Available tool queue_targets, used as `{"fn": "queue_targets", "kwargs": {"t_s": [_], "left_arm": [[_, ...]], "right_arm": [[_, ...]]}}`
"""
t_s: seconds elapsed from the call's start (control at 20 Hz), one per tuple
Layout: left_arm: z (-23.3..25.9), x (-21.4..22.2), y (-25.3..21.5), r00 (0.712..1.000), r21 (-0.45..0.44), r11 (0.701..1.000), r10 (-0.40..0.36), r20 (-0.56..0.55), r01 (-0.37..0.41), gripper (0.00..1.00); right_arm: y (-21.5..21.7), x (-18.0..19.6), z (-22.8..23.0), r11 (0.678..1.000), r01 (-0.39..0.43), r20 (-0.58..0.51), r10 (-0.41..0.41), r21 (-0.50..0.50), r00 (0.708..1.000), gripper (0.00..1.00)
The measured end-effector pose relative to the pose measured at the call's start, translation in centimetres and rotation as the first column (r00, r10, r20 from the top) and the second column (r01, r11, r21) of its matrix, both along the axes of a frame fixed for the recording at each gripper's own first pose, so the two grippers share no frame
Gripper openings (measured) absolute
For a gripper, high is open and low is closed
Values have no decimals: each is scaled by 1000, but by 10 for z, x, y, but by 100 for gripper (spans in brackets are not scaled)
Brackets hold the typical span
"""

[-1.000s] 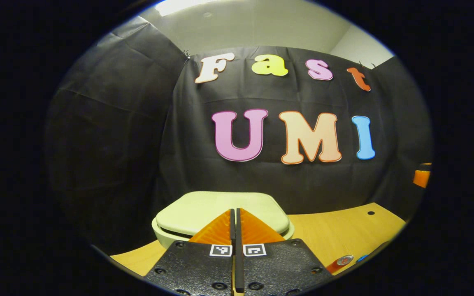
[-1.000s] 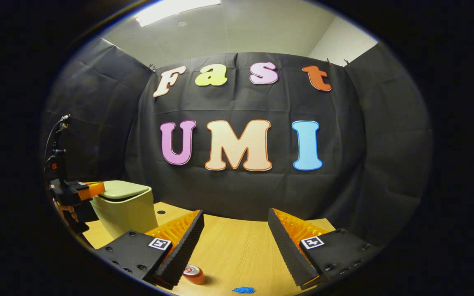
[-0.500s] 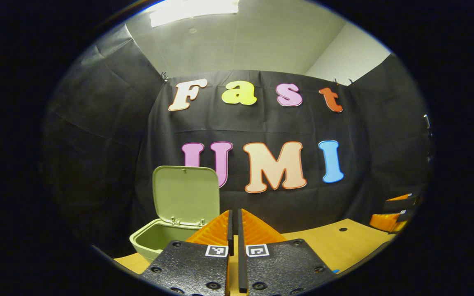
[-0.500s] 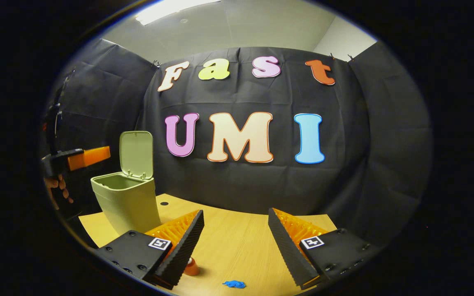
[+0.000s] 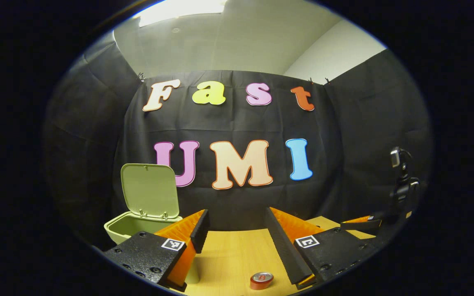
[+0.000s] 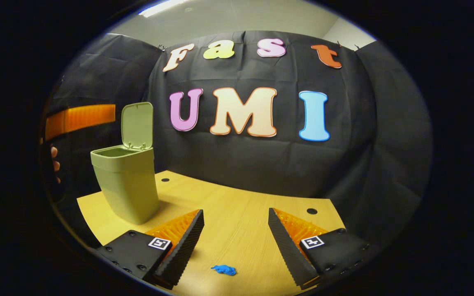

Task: Press the lid of the desktop garbage bin to open it, pick up the crumpled paper on the desktop and throw it into the bin, then pick up the pop can on the desktop and drop it into the bin, and finally close the garbage bin lid.

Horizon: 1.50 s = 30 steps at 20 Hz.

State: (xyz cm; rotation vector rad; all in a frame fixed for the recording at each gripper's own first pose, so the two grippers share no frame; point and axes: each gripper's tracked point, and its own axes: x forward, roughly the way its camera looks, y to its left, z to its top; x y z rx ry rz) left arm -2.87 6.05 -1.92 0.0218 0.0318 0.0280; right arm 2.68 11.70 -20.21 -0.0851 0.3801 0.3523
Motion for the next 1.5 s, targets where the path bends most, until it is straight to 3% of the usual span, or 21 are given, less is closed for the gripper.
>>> {"fn": "queue_targets", "kwargs": {"t_s": [0.05,0.3,0.5,0.95,1.05,1.1,1.25,1.3,1.5], "left_arm": [[-1,-3,-3,1000,-4,1000,2,-3,-2,83],[0,-16,-7,999,12,1000,21,-27,-20,87],[3,-27,0,998,26,999,48,-35,-48,84],[3,-41,28,991,57,991,121,-54,-118,85],[0,-41,36,989,56,990,134,-62,-131,85],[-2,-41,38,988,55,990,136,-67,-132,85],[-8,-40,43,988,52,990,134,-81,-130,85],[-8,-40,46,987,51,990,136,-81,-132,85],[-11,-36,55,986,44,989,142,-83,-139,85]], "right_arm": [[0,-2,-14,1000,-6,-26,6,-7,1000,99],[3,-22,-83,999,-39,-164,34,-28,986,99],[4,-30,-124,996,-59,-224,42,-66,974,99],[1,-55,-222,988,-87,-424,24,-131,905,99],[1,-55,-232,987,-91,-453,20,-135,891,86],[4,-59,-239,987,-99,-475,27,-127,880,73],[1,-59,-242,985,-86,-480,5,-148,877,14],[4,-60,-245,986,-91,-481,11,-142,876,7],[13,-51,-217,989,-85,-423,26,-122,906,10]]}}
